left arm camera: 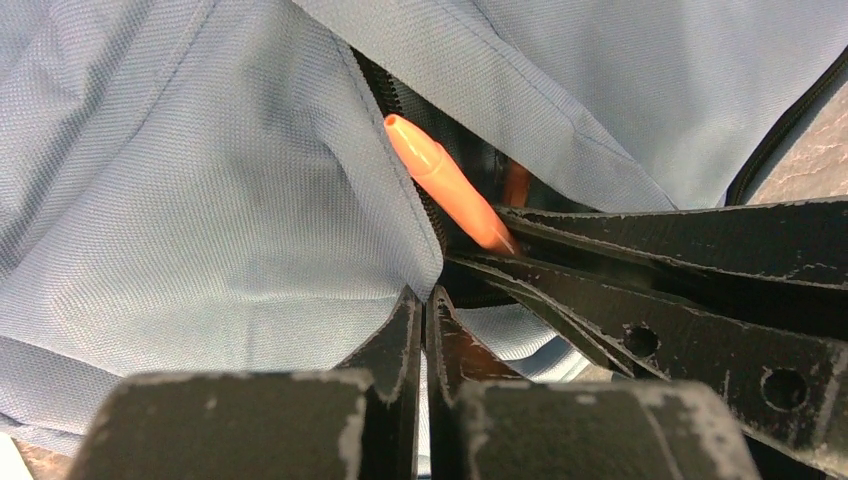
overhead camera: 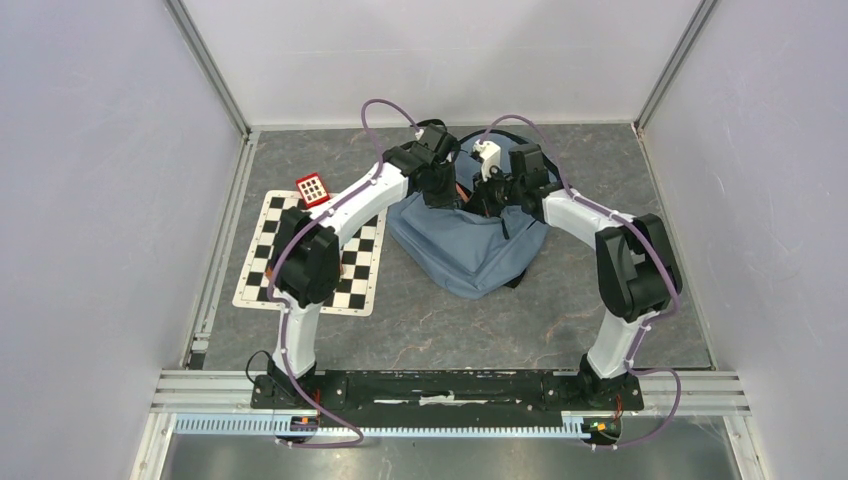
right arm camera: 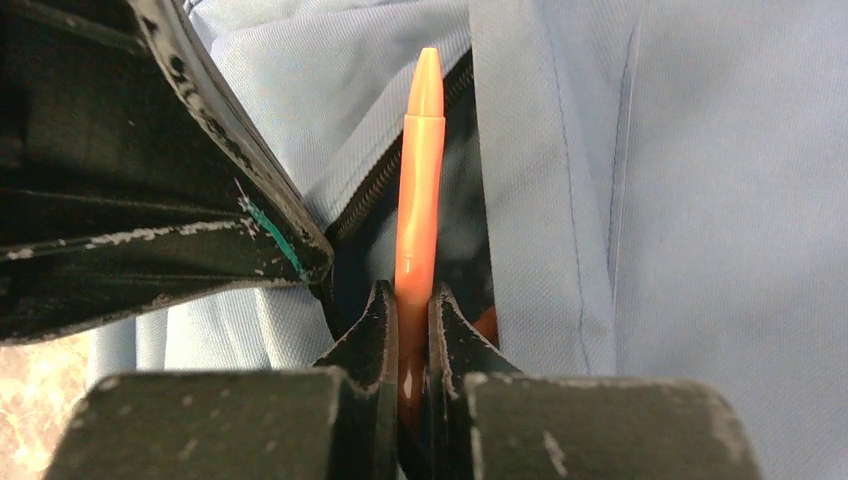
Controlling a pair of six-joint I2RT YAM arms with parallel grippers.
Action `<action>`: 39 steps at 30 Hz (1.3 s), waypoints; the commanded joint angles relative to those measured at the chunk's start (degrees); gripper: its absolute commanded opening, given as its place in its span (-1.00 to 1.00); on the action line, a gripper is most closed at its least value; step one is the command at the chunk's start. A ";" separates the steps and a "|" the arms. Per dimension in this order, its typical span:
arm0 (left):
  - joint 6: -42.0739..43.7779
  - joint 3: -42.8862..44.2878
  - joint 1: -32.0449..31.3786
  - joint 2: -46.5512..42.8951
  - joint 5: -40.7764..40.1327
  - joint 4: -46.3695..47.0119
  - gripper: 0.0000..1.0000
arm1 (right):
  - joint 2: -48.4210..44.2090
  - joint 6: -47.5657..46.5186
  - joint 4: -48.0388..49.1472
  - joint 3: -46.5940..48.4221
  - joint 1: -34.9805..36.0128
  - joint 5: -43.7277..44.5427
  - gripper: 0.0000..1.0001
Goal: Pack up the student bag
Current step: Place the stationery in the student bag.
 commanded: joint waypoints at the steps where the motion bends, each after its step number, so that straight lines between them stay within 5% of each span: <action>1: -1.49 -1.84 0.40 -6.51 -2.60 2.74 -0.96 | -3.22 3.01 -6.85 0.72 0.01 2.27 -1.00; 17: 0.30 -8.04 0.59 -10.32 0.02 11.01 -0.96 | -0.80 1.06 -16.59 6.09 1.29 0.22 -0.98; 24: 1.22 -9.48 0.58 -11.15 0.38 12.21 -0.96 | 0.40 0.53 -19.02 8.52 2.38 -0.53 -0.67; 39: 3.27 -11.82 3.01 -12.11 3.56 12.14 -0.88 | -5.62 3.18 -14.17 10.43 2.28 3.88 0.32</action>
